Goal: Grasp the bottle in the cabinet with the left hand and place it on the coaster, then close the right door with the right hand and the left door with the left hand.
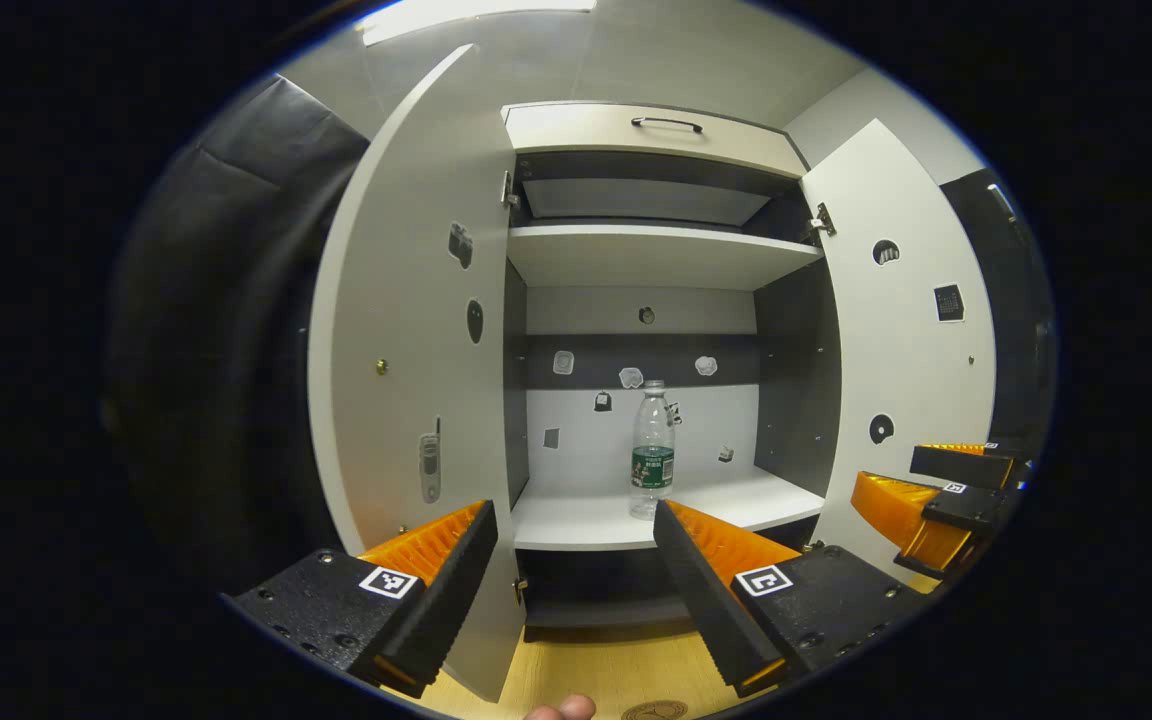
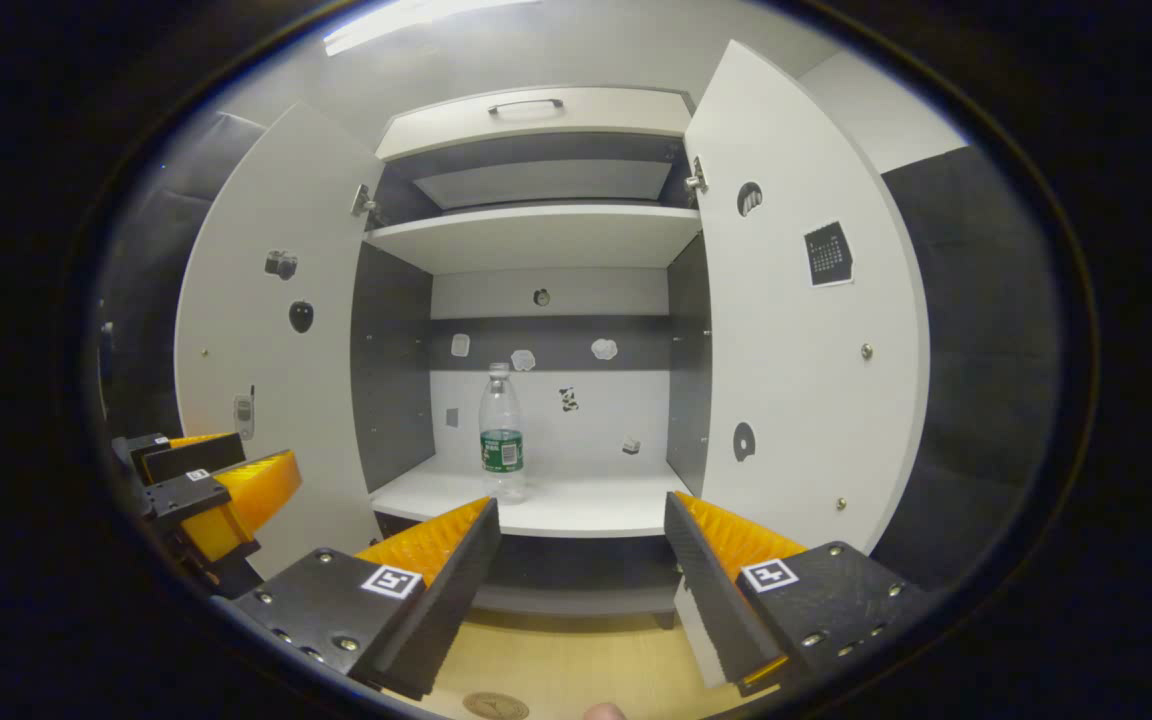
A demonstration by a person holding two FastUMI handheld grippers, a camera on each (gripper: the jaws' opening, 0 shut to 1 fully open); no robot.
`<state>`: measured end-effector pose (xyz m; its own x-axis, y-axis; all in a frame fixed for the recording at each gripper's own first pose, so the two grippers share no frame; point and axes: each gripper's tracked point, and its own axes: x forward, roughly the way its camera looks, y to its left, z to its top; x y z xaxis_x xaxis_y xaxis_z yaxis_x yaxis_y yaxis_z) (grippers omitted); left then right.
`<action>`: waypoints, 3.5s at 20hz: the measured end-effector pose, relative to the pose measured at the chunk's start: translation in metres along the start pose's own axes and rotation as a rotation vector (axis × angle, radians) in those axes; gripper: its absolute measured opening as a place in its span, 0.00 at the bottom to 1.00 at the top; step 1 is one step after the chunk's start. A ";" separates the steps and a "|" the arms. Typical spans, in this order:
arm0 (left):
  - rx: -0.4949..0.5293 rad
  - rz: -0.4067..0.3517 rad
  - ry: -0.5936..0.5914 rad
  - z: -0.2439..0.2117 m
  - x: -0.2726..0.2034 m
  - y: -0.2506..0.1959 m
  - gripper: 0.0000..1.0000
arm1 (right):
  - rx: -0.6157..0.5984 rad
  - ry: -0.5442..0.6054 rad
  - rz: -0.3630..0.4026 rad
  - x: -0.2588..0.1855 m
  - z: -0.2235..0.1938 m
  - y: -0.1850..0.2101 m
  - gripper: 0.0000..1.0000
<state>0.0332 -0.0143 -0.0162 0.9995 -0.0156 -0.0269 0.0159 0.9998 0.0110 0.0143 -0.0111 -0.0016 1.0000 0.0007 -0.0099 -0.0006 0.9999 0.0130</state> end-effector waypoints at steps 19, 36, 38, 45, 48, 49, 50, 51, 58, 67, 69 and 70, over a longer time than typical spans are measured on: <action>0.008 -0.098 -0.021 -0.015 0.171 -0.066 0.99 | 0.003 0.073 -0.006 0.018 -0.017 -0.012 1.00; -0.002 -0.124 0.017 -0.034 0.297 -0.102 0.99 | -0.006 0.156 -0.070 0.021 -0.033 -0.037 1.00; 0.010 -0.108 0.014 -0.035 0.301 -0.100 0.92 | -0.021 0.167 -0.071 0.019 -0.036 -0.039 1.00; -0.026 -0.097 -0.002 -0.018 0.269 -0.095 0.82 | -0.021 0.172 -0.057 0.009 -0.041 -0.041 1.00; -0.007 -0.104 -0.024 -0.005 0.230 -0.092 0.81 | -0.006 0.169 -0.048 0.002 -0.043 -0.043 1.00; -0.016 -0.109 -0.041 0.000 0.215 -0.092 0.81 | 0.003 0.168 -0.043 -0.001 -0.043 -0.042 1.00; -0.027 -0.109 -0.047 0.002 0.198 -0.093 0.81 | 0.007 0.166 -0.038 -0.005 -0.043 -0.043 1.00; -0.030 -0.106 -0.048 0.000 0.181 -0.091 0.81 | 0.008 0.164 -0.035 -0.009 -0.043 -0.044 1.00; 0.023 -0.082 -0.006 -0.065 0.081 -0.086 0.81 | 0.051 0.180 -0.040 -0.040 -0.054 -0.062 1.00; 0.091 -0.121 0.106 -0.224 -0.007 -0.117 0.81 | 0.028 0.275 -0.070 -0.076 -0.088 -0.083 1.00; 0.102 -0.134 0.153 -0.256 -0.015 -0.122 0.81 | 0.020 0.310 -0.076 -0.083 -0.100 -0.088 1.00; 0.106 -0.134 0.165 -0.268 -0.018 -0.122 0.82 | 0.017 0.322 -0.080 -0.085 -0.104 -0.089 1.00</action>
<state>0.0061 -0.1331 -0.2850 0.9704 -0.1378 -0.1981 0.1599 0.9820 0.1005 -0.0719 -0.0993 -0.1064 0.9422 -0.0710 -0.3274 0.0808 0.9966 0.0163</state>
